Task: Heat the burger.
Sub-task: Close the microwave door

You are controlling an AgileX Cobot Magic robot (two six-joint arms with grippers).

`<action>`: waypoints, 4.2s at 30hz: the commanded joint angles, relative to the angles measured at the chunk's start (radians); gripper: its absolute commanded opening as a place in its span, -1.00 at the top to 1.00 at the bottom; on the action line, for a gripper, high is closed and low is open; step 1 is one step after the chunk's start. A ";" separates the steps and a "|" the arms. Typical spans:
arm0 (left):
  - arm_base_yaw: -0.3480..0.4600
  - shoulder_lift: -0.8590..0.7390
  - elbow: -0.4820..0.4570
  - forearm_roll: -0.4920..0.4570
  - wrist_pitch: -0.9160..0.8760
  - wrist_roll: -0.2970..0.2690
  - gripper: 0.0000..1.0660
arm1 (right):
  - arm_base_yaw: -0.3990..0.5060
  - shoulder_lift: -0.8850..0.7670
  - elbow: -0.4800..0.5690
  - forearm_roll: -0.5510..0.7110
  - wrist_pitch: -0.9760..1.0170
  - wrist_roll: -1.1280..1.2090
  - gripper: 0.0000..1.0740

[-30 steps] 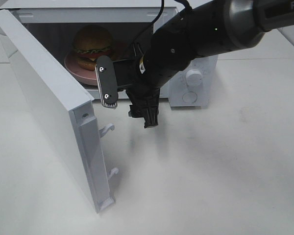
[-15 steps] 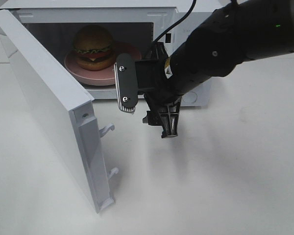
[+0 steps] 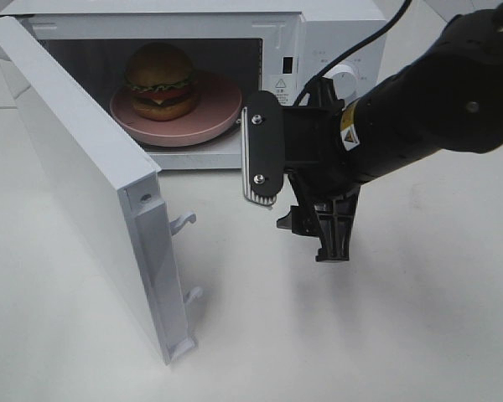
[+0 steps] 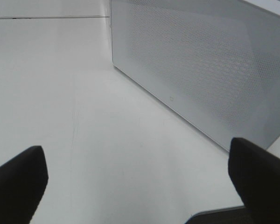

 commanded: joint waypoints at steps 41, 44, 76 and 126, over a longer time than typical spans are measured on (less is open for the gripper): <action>-0.003 -0.016 0.000 -0.001 -0.008 0.003 -0.83 | 0.004 -0.856 0.207 0.049 0.734 0.832 -0.42; -0.003 -0.016 0.000 -0.001 -0.008 0.003 -0.83 | 0.004 -0.958 0.207 0.049 0.754 0.847 -0.42; -0.003 -0.016 0.000 -0.001 -0.008 0.003 -0.83 | -0.529 -1.482 0.389 0.112 0.737 0.809 -0.42; -0.002 -0.005 0.000 -0.001 -0.008 0.003 -0.83 | -0.566 -1.600 0.390 0.119 0.737 0.807 -0.40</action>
